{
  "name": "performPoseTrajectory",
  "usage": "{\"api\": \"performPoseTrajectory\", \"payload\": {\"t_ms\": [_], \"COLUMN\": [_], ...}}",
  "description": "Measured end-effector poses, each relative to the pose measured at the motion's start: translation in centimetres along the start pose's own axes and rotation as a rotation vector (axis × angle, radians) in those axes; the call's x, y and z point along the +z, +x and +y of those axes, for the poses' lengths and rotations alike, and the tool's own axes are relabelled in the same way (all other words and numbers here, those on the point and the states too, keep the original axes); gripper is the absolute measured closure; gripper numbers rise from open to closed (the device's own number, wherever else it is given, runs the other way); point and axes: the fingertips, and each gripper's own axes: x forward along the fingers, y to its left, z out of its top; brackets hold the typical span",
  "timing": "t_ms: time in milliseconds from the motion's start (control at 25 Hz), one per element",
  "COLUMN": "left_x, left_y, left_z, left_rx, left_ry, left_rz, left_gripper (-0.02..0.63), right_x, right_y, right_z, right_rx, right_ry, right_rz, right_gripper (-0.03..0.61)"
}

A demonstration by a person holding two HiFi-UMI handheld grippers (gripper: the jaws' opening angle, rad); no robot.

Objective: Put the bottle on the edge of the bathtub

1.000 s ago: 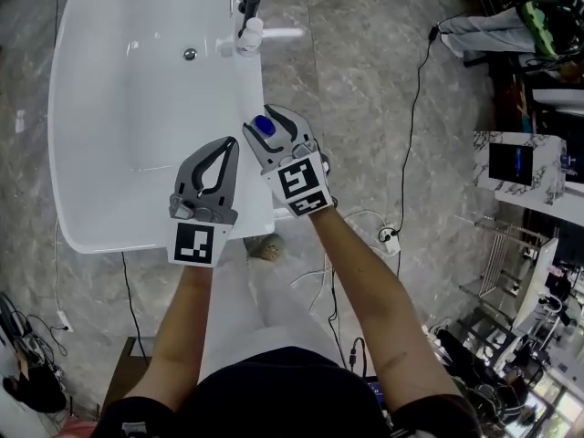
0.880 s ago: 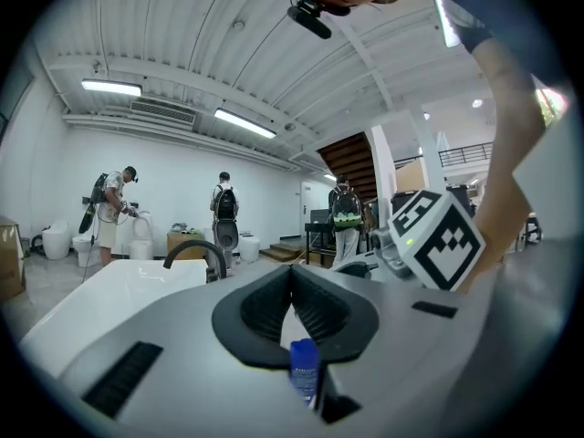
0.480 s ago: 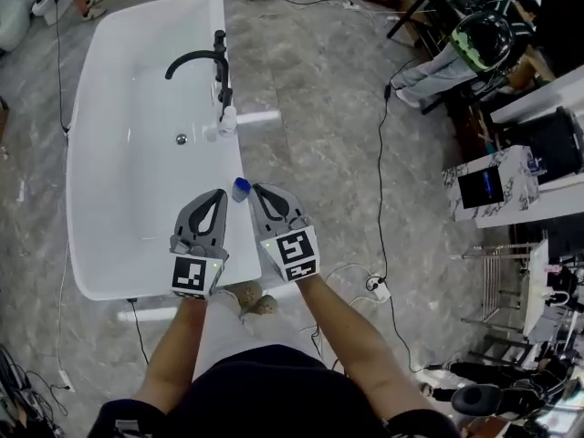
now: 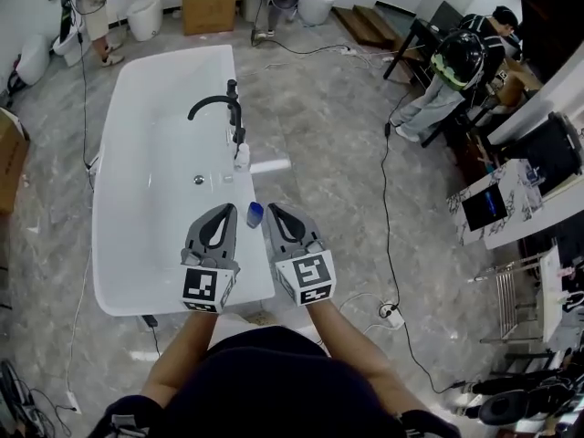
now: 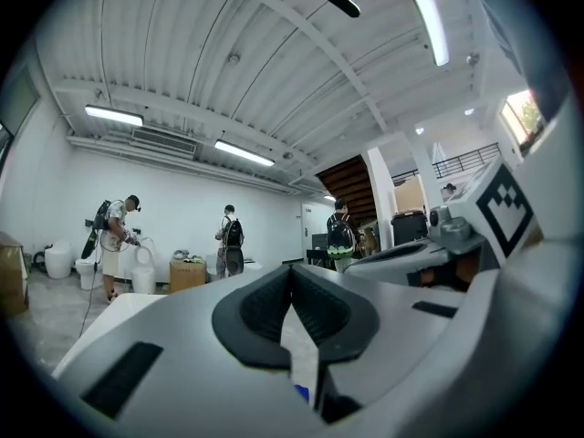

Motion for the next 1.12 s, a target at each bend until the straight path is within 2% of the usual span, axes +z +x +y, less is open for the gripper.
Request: {"api": "performPoseTrajectory", "payload": {"t_ms": [240,400,680,920,1120], "left_x": [4.3,6.9,10.2,11.0,11.2], "left_y": [-0.3,0.1,3.5,5.9,5.9], "left_z": [-0.9,-2.4,-8.5,-17.0,-24.9], "left_rx": [0.024,-0.015,-0.236,-0.454,-0.665], "left_ry": [0.046,0.052,0.028,-0.004,-0.046], "left_rz": [-0.023,-0.064,-0.129,-0.152,-0.176], "left_gripper": [0.611,0.611,0.611,0.611,0.611], "right_x": [4.2,6.7,8.6,7.8,6.5], "right_y": [-3.3,-5.7,-11.9,-20.4,-28.2], "right_z": [-2.1,-3.7,-8.4,-12.8,-14.4], "right_rx": [-0.075,-0.150,-0.382,-0.635,-0.846], "right_ry": [-0.020,-0.042,-0.016,-0.019,-0.026], "right_rz": [-0.051,-0.109,-0.122,-0.107,-0.078], "right_gripper": [0.577,0.577,0.577,0.577,0.577]}}
